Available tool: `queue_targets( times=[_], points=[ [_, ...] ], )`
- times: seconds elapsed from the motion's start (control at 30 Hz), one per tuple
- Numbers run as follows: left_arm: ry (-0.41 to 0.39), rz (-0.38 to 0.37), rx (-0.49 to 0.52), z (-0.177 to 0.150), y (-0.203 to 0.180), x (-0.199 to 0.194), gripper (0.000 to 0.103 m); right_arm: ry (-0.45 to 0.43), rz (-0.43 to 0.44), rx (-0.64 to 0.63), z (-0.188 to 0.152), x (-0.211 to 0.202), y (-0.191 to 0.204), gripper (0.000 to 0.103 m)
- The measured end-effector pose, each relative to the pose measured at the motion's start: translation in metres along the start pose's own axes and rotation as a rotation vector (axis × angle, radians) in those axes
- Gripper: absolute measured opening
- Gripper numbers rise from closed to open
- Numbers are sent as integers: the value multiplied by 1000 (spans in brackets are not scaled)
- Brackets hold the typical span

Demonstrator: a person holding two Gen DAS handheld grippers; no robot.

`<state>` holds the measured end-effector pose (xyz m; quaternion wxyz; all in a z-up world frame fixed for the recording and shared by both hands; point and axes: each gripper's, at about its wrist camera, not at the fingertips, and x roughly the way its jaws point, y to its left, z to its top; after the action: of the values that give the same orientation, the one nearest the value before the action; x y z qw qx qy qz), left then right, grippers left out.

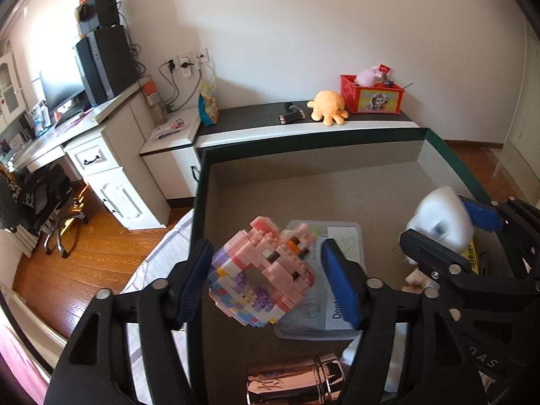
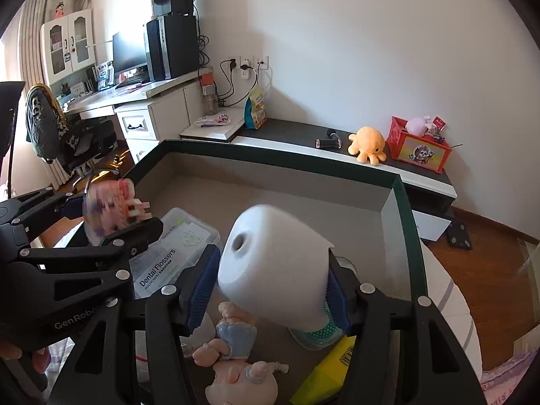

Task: Organize rigid objects
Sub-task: 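Carry the block figure and white lamp into the pink box and release both, then withdraw both tools from the box toward the remaining items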

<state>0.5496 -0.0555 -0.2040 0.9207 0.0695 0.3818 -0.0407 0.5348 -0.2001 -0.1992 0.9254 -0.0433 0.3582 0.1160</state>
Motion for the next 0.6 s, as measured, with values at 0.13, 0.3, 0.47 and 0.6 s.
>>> queue_targets(
  times=[0.13,0.3,0.47,0.6],
  points=[
    [-46,3,-25,-6,9,-23,88,-38,10,22,-1,-17,-2,72],
    [-162,-4,-66,-25,19,-84,102,-116,8,57,-9,-67,1,80],
    [-290,1,-96,-56,21,-159,103,-250,-55,91,-31,-145,14,86],
    [-392,12,-99,-84,17,-221,103,-354,-92,96,-55,-206,33,103]
  ],
)
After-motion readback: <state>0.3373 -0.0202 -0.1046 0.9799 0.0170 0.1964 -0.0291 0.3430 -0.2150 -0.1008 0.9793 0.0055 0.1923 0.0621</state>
